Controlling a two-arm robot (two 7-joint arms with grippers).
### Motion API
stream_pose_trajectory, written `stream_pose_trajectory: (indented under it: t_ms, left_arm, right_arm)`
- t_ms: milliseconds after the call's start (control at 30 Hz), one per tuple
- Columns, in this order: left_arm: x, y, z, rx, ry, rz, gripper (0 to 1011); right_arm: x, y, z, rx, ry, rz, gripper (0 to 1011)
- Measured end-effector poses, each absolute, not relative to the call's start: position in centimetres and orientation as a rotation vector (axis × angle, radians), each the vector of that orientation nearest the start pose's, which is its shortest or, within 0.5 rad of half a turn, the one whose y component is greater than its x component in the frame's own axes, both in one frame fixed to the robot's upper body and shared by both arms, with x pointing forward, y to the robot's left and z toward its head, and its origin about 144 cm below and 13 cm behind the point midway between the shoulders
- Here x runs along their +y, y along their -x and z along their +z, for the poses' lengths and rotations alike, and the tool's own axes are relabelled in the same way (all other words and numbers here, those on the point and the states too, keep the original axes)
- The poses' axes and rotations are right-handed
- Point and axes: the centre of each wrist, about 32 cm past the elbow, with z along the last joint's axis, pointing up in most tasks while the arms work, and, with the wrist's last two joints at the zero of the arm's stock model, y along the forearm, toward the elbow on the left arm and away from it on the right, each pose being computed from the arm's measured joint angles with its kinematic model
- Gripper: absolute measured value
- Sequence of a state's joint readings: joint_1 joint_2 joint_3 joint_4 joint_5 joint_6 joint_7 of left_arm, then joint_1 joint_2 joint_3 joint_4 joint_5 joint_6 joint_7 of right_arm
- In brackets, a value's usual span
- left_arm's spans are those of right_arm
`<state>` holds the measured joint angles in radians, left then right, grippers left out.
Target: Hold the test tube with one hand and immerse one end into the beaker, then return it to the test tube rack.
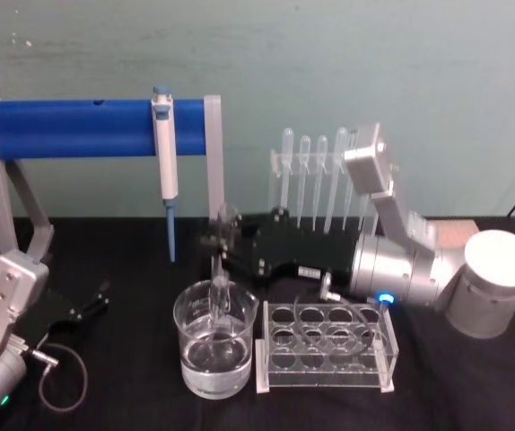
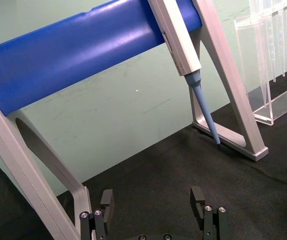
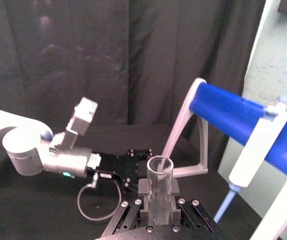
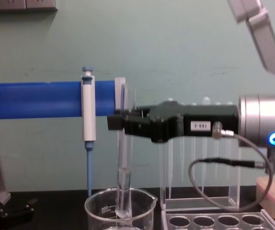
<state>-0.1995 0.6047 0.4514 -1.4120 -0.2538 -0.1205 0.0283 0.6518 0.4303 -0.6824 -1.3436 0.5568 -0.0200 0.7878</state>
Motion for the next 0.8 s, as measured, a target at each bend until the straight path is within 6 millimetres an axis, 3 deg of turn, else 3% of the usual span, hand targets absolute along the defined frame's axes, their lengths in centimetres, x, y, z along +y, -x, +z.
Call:
stream_pose_trajectory:
  t_ms: [333,800]
  left_arm:
    - [31.0,-48.9,114.0,-0.285,-0.304,1.248,1000]
    - [31.0,-48.9,114.0,-0.285,-0.304,1.248,1000]
  right_arm:
    - [-19.6,-58.6,122.1,-0.163,0.053,-0.290,227]
    - [-19.5,-58.2,120.2,-0.167,0.075,-0.286,227]
